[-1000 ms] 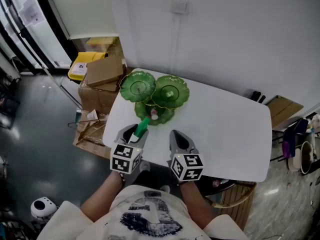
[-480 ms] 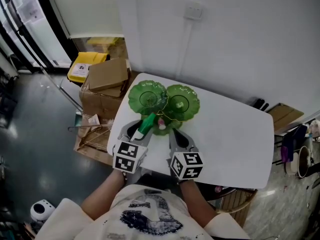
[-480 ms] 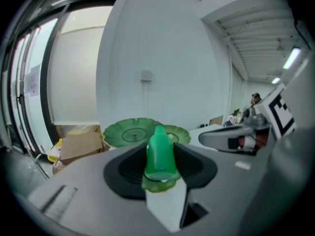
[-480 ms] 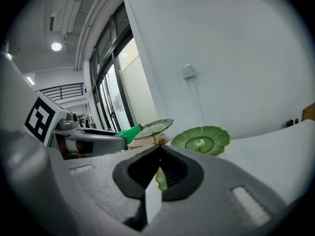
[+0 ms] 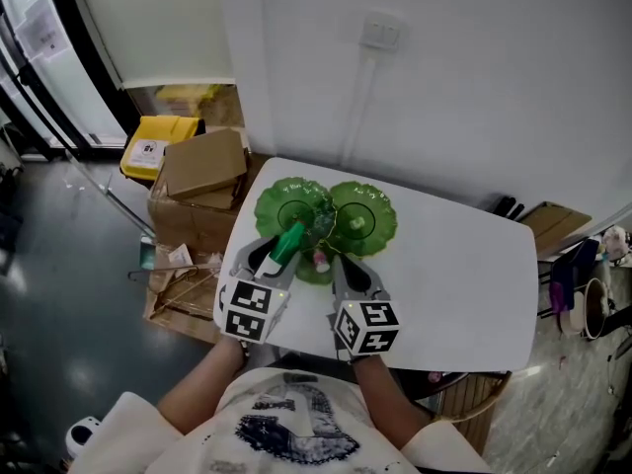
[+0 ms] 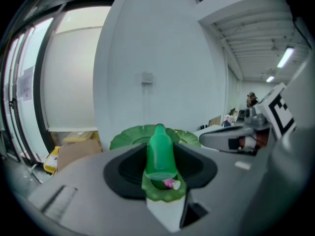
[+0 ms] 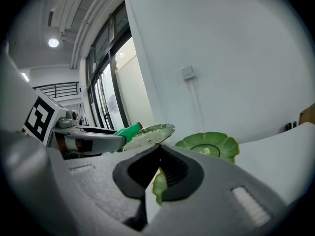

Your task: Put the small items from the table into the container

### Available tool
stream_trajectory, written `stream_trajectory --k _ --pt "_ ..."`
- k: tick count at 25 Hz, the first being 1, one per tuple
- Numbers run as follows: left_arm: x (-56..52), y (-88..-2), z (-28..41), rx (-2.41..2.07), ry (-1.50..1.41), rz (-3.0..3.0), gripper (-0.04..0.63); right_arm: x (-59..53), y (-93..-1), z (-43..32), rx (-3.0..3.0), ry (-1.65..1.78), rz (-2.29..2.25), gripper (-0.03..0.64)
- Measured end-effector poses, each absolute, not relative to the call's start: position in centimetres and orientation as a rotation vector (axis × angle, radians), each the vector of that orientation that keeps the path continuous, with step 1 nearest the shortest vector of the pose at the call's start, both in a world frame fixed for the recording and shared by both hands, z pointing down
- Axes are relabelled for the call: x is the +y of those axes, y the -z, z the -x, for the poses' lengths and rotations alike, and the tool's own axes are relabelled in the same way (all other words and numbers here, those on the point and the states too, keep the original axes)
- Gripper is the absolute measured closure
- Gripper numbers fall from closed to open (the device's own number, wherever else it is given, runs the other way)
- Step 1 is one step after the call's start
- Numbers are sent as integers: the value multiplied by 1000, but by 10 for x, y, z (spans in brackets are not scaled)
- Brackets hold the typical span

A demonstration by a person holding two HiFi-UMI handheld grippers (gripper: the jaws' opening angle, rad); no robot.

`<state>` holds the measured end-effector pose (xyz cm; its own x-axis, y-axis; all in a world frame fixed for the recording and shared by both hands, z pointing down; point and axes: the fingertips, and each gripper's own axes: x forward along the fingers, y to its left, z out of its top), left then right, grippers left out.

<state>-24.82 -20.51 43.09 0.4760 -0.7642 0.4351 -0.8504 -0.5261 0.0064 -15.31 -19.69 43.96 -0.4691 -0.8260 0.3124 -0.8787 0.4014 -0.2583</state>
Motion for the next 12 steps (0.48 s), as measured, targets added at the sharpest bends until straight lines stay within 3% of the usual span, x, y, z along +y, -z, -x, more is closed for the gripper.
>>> stream_trajectory --k 12 --pt "-234 -439 253 -1319 -596 -2551 428 -221 -442 154 -2470 -591 -1632 617"
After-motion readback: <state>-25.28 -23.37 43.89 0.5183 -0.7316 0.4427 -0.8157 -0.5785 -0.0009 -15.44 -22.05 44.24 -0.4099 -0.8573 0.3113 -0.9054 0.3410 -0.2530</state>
